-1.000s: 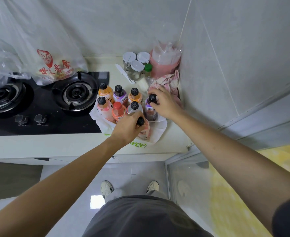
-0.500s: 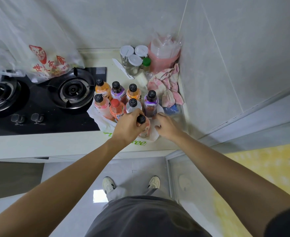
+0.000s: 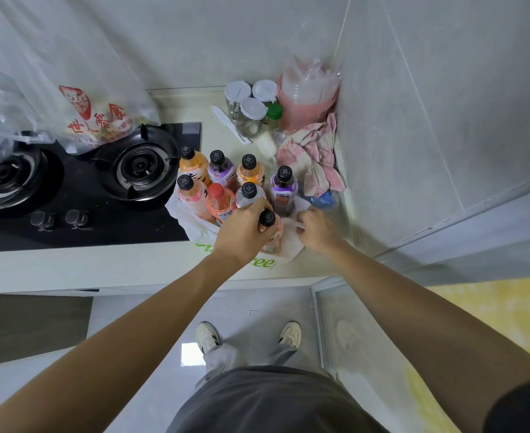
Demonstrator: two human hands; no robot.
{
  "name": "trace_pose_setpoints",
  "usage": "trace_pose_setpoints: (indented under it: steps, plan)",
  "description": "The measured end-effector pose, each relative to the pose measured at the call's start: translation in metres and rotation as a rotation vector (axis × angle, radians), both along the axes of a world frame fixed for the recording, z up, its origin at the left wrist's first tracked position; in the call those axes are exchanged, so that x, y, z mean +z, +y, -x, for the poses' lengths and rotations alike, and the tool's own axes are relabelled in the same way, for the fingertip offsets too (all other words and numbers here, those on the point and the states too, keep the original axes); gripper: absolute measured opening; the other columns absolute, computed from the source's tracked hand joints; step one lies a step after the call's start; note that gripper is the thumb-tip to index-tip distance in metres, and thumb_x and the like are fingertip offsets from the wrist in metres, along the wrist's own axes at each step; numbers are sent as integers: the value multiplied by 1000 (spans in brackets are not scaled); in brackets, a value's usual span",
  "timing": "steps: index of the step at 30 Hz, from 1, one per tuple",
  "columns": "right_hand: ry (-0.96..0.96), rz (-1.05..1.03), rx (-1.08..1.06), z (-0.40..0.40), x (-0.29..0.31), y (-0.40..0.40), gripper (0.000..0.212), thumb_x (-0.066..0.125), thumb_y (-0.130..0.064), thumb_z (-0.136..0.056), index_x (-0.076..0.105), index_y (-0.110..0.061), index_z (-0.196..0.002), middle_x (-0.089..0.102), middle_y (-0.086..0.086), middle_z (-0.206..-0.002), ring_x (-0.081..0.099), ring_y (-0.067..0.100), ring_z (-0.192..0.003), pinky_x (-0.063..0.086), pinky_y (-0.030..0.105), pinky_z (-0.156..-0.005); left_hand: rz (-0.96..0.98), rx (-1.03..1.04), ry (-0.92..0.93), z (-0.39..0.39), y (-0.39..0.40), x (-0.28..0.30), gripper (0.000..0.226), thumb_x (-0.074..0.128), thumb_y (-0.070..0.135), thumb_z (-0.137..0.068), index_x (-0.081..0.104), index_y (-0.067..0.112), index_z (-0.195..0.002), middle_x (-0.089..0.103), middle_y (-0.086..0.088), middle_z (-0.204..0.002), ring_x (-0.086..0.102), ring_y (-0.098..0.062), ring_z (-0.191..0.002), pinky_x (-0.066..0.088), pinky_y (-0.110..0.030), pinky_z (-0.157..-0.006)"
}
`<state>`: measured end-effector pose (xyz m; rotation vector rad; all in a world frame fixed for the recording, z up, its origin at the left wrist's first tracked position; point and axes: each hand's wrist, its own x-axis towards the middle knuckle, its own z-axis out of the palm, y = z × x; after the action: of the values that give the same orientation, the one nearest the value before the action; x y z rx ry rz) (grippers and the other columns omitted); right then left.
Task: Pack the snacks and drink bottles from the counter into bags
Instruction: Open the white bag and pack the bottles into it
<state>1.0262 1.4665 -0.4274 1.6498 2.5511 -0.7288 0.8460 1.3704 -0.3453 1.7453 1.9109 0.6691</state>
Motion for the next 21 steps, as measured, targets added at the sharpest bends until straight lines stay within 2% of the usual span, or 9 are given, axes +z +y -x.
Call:
trace_pose_setpoints:
  steps: [1,2,5,8,10,13,16,19,21]
  plan:
    - [100,1,-48,-2,3,0,2,72,-11,-90,73,-12,-92,57,1,-89,63,27,-85,43,29,-63,3,-4,-5,1,-1,0,23,70,36,-92,56,21,-102,66,2,-84,62,-22,-72,54,-45,-61]
    - [222,-6,-117,-4,6,0,8,72,-7,-88,70,-14,-86,56,1,-86,59,26,-82,37,26,-59,7,-9,-8,2,-1,-1,24,70,37,-92,55,22,-103,67,2,-84,63,-22,-71,54,-46,-61]
    - [572,-27,-337,-7,17,-2,24,63,4,-82,63,-20,-85,57,4,-96,51,19,-86,36,23,-66,32,-26,-8,6,-6,5,30,71,40,-90,52,26,-108,66,4,-84,64,-18,-72,55,-43,-63]
    - [673,-37,-408,-9,25,-4,34,52,15,-84,70,-9,-100,58,6,-107,55,19,-94,44,25,-81,59,-16,-8,19,-14,10,37,64,57,-91,52,30,-113,65,8,-79,63,-13,-72,53,-36,-63]
    - [673,-7,-425,-9,28,-1,38,51,13,-87,71,-13,-106,62,5,-106,60,21,-93,48,28,-83,43,1,-40,34,-18,16,37,49,65,-96,54,31,-110,64,7,-75,62,-13,-69,52,-38,-62]
    - [689,82,-465,-6,32,4,37,53,4,-92,71,-27,-102,70,-2,-93,64,20,-85,49,33,-75,-26,118,-86,62,-16,25,32,44,54,-103,59,26,-100,63,8,-71,59,-9,-66,49,-35,-61]
    - [726,163,-564,-2,40,5,43,54,8,-90,71,-32,-89,73,0,-92,67,23,-84,52,35,-75,-108,328,-65,103,-7,29,24,47,38,-105,57,22,-90,58,4,-66,55,-15,-63,41,-36,-57]
    - [957,347,-769,7,57,2,39,57,17,-87,75,-18,-94,76,11,-96,72,32,-90,58,45,-87,-89,561,-120,153,5,17,13,51,28,-102,57,17,-100,64,4,-81,57,-18,-71,40,-35,-61]
    - [1092,461,-890,11,63,2,32,55,12,-90,74,-11,-101,77,11,-95,75,27,-82,59,42,-81,33,691,-179,189,16,2,17,53,22,-99,57,12,-112,66,-2,-100,60,-24,-86,46,-35,-75]
